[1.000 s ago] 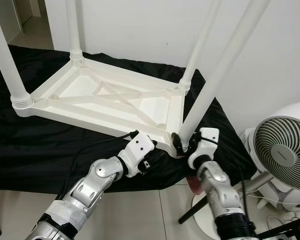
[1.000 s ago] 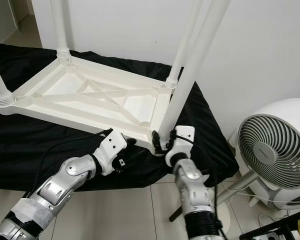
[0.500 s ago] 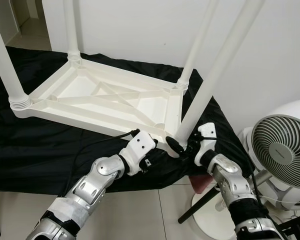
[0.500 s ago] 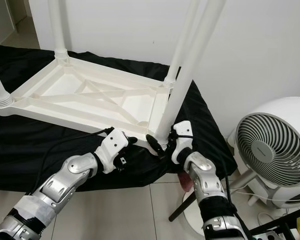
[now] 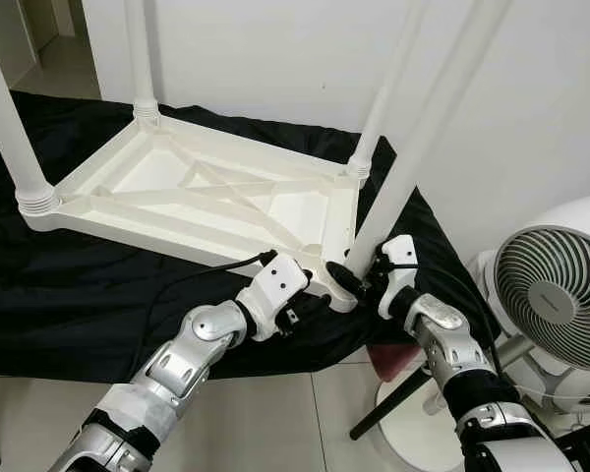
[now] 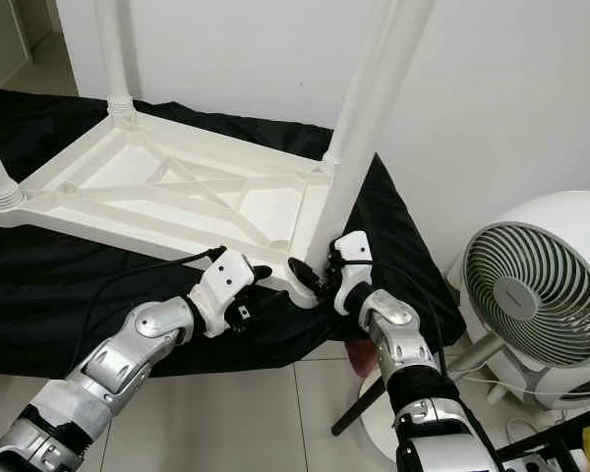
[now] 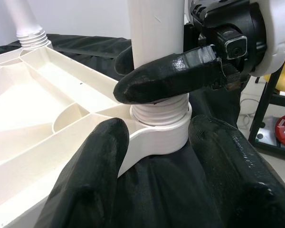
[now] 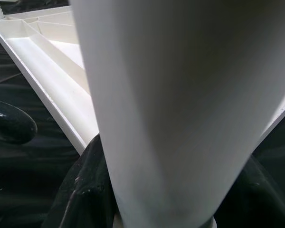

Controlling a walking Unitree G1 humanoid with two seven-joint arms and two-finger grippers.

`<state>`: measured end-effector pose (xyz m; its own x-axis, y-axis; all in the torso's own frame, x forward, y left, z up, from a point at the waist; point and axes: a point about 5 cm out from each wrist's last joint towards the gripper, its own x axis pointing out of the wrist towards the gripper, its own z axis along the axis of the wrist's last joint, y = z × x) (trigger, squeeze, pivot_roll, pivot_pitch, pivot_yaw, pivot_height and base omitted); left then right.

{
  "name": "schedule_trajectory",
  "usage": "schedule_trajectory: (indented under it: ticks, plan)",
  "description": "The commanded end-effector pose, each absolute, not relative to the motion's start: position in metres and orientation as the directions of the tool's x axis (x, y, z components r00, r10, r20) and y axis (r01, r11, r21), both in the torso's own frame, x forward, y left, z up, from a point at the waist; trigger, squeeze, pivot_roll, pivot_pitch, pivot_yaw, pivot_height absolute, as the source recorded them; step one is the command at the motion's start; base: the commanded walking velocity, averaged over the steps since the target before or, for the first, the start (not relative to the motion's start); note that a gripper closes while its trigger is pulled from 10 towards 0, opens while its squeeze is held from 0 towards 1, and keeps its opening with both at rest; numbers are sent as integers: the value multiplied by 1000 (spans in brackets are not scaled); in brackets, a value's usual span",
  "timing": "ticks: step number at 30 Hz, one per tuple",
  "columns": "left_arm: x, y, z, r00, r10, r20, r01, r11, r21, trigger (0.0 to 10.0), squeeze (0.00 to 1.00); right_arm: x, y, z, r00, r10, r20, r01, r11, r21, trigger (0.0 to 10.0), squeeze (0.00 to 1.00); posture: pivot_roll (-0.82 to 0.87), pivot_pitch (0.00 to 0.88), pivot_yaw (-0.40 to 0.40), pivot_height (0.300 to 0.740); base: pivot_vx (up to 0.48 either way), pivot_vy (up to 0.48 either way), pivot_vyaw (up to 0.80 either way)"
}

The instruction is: Building children table

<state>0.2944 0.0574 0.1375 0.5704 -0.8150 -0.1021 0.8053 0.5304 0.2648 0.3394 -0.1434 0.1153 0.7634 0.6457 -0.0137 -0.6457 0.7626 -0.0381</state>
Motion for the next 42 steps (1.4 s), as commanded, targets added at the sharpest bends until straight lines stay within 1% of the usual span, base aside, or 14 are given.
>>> schedule_trajectory:
  ticks: [1, 4, 5, 6, 12, 13, 17, 23, 29, 33, 34, 35, 36, 42]
  plan:
    - [288, 52, 134, 440, -886, -147, 882, 396, 256, 10000, 0, 332, -149, 95, 758, 644, -99, -648, 762, -9, 0, 0, 81, 0, -142, 740, 0, 0, 0]
    - [288, 51, 134, 439, -887, -145, 882, 396, 255, 10000, 0, 332, -149, 94, 754, 650, -92, -653, 757, -8, 0, 0, 80, 0, -144, 740, 0, 0, 0]
    - [288, 50, 134, 440, -887, -143, 882, 397, 253, 10000, 0, 333, -151, 96, 773, 629, -82, -631, 776, 1, 4196, 0, 79, 0, -148, 740, 0, 0, 0]
    - [288, 49, 134, 441, -887, -140, 882, 400, 248, 10000, 0, 333, -153, 98, 796, 602, -61, -602, 798, 27, 10000, 0, 76, 0, -150, 740, 0, 0, 0]
    - [287, 50, 131, 446, -884, -139, 881, 405, 244, 10000, 0, 336, -157, 100, 866, 496, -67, -497, 868, -4, 10000, 0, 71, 0, -155, 740, 0, 0, 0]
    - [291, 53, 132, 466, -874, -137, 870, 425, 251, 10000, 0, 335, -153, 100, 904, 424, -58, -425, 905, 1, 10000, 0, 65, 0, -155, 740, 0, 0, 0]
    - [297, 58, 136, 496, -859, -125, 852, 455, 258, 10000, 0, 331, -140, 100, 932, 359, -47, -358, 933, 38, 10000, 0, 61, 0, -154, 740, 0, 0, 0]
    - [295, 57, 136, 487, -865, -118, 857, 449, 253, 10000, 0, 325, -129, 99, 985, 160, -58, -154, 984, 90, 10000, 0, 64, 0, -153, 740, 0, 0, 0]
    - [290, 55, 133, 485, -867, -119, 861, 449, 238, 10000, 0, 314, -114, 99, 997, 51, -53, -41, 983, 177, 10000, 0, 67, 0, -160, 740, 0, 0, 0]
    - [289, 55, 132, 483, -868, -117, 863, 449, 231, 10000, 0, 311, -110, 102, 998, 43, -41, -34, 980, 197, 10000, 0, 63, 0, -159, 740, 0, 0, 0]
    - [288, 55, 132, 480, -869, -118, 865, 447, 230, 10000, 0, 312, -114, 105, 999, 42, -34, -34, 979, 203, 10000, 278, 63, 0, -161, 740, 0, 0, 0]
    - [288, 55, 132, 480, -869, -118, 865, 447, 230, 10000, 0, 312, -114, 105, 999, 42, -34, -34, 979, 203, 10000, 278, 63, 0, -161, 740, 0, 0, 0]
    - [288, 55, 131, 479, -870, -119, 866, 446, 229, 10000, 0, 312, -118, 108, 998, 56, -17, -51, 977, 206, 10000, 1000, 64, 0, -162, 740, 0, 0, 0]
    - [289, 55, 131, 481, -869, -120, 865, 447, 228, 10000, 0, 314, -130, 118, 988, 146, 49, -152, 972, 179, 10000, 1000, 67, 0, -163, 740, 0, 0, 0]
